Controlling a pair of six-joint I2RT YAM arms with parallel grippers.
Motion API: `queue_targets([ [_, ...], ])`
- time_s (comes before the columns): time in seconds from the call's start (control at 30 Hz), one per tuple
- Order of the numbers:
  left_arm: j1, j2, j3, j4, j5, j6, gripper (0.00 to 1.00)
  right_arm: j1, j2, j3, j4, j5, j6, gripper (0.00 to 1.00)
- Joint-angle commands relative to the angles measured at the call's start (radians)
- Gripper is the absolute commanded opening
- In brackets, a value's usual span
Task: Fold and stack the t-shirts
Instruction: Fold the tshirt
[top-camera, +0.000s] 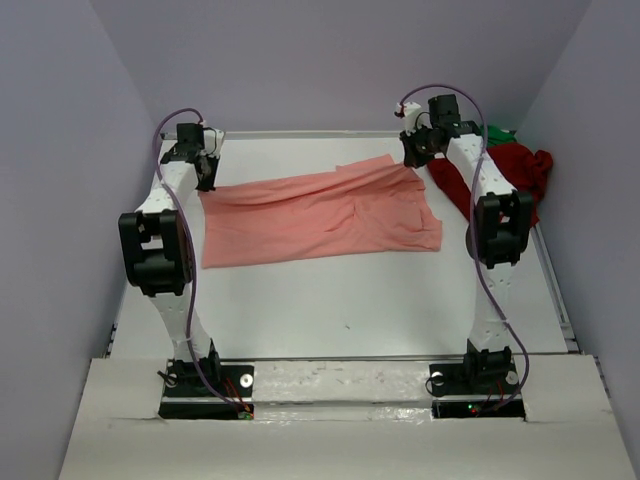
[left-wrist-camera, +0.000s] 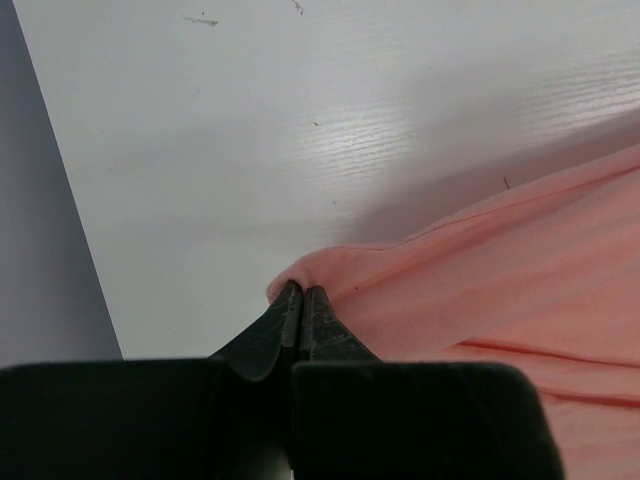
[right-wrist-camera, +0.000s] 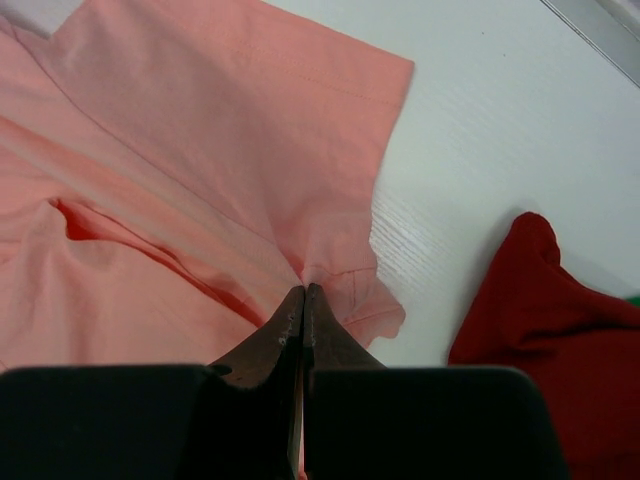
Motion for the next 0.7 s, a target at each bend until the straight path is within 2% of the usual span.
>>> queue_targets([
  [0.0, 0.004, -0.08, -0.008, 0.008, -0.029, 0.022, 0.0, -0.005, -0.074, -0.01, -0.029, 0.024, -0.026, 0.0],
  [0.3, 0.006, -0.106, -0.021, -0.029, -0.006, 0.045, 0.0, -0.005, -0.111, -0.051, -0.073, 0.007, -0.049, 0.0],
  [0.67, 0.007, -0.15, -0.129, -0.043, -0.009, 0.085, 0.0, -0.005, -0.134, -0.122, -0.095, 0.025, -0.064, 0.0],
])
